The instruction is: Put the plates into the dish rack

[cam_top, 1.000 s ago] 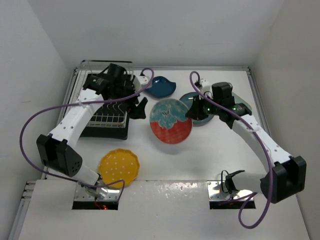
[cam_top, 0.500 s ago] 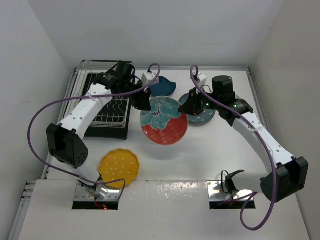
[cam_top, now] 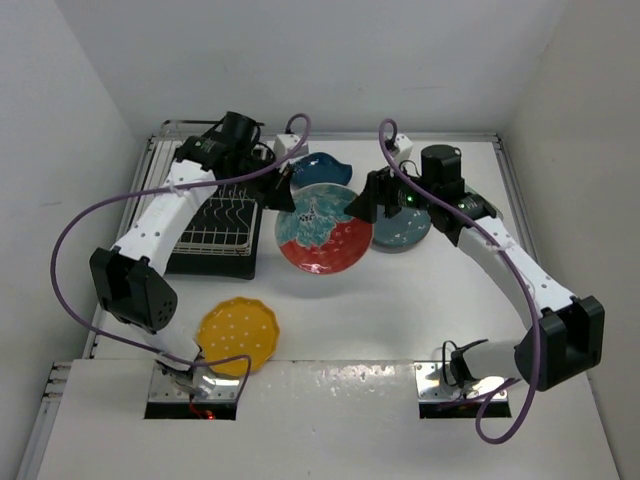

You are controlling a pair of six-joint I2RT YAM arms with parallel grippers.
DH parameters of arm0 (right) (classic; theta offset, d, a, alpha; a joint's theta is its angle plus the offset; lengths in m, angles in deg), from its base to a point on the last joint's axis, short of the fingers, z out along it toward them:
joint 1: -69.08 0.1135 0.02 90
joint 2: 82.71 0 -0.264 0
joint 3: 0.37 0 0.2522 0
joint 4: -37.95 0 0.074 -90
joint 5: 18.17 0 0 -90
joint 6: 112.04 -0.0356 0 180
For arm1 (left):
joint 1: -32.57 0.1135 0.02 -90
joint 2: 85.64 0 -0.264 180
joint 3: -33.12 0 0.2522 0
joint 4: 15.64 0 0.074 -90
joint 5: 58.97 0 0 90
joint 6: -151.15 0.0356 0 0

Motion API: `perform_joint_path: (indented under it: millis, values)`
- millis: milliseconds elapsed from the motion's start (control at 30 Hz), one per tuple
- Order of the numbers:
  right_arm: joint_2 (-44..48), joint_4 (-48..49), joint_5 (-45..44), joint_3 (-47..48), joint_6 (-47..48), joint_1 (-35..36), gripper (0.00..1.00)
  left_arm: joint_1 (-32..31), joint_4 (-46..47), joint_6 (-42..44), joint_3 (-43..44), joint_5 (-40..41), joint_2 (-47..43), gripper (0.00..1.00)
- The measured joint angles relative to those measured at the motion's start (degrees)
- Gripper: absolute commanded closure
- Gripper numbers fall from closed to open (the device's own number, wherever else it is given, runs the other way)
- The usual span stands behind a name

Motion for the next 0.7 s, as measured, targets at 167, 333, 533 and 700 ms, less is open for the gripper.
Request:
perform_joint_path:
  millis: [167,333,533,700]
  values:
    - [-2.05,1.81,-5.40,3.30,-4.00,0.07,0.00,2.29,-1.18,-2.05,10.84,7.52,1.90,1.00]
    - [-2.12,4.72,-12.20,2.95,-8.57,0.37,0.00,7.65,-1.11,-4.85,20.55,16.06,2.01,1.00]
    - [0.74,6.40,-19.89,-2.36,-11.74,0.66,0.00,13.29,0.09,-6.12,22.53,36.22,0.63,1.00]
    - [2.58,6.62,-23.32,-4.72,-12.57,0.81,0.00,20.31,1.14,-5.20,19.17,49.44,-2.03,1.00]
